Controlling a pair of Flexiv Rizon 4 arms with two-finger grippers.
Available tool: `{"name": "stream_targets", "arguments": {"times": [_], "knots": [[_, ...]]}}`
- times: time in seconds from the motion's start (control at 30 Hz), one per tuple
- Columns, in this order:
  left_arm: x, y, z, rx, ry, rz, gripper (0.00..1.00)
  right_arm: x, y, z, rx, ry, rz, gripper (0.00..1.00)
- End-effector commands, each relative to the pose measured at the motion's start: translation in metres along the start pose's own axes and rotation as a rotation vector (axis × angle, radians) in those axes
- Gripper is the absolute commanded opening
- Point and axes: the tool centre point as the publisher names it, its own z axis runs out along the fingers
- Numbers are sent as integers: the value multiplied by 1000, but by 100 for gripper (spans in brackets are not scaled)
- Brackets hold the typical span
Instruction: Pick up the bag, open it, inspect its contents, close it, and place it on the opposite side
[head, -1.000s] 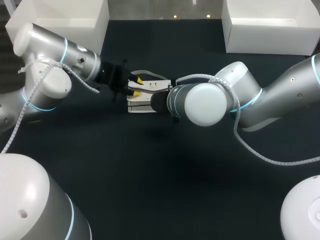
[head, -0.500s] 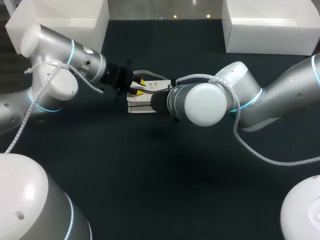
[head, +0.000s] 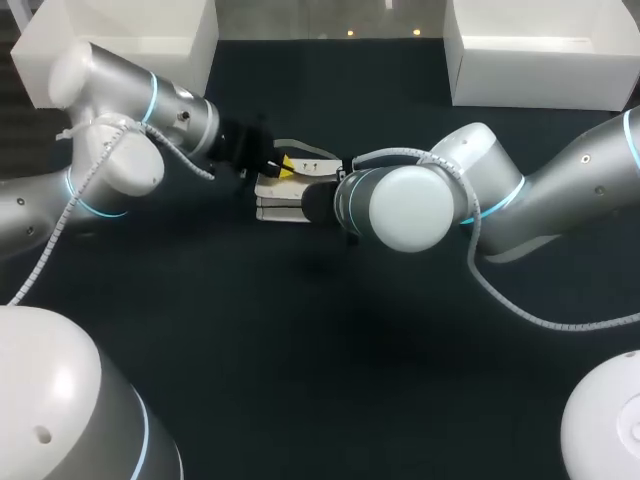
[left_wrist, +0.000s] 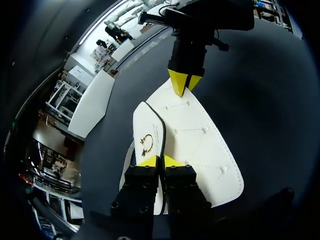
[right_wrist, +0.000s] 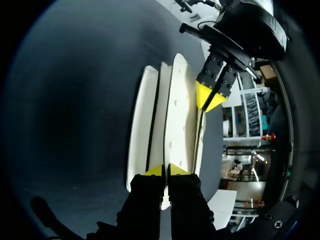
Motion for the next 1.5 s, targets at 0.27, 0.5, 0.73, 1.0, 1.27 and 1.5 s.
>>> {"name": "stream_targets", "arguments": {"times": [0.27, 0.5, 0.73, 1.0, 1.27, 1.5], "knots": [[-41, 14, -15, 78, 113, -166, 0, 4, 0, 2, -10, -193, 1, 0], [-48, 21, -14, 104, 161, -259, 0, 4, 0, 2, -10, -193, 1, 0], [-45, 20, -14, 113, 163, -254, 0, 4, 0, 2, -10, -193, 1, 0], [-27, 8, -14, 39, 84, -141, 70, 4, 0, 2, -10, -193, 1, 0], [-20, 6, -6, 53, 57, -162, 73, 4, 0, 2, -10, -193, 1, 0], [-26, 12, 10, 26, 57, -202, 57, 4, 0, 2, -10, -193, 1, 0]]}}
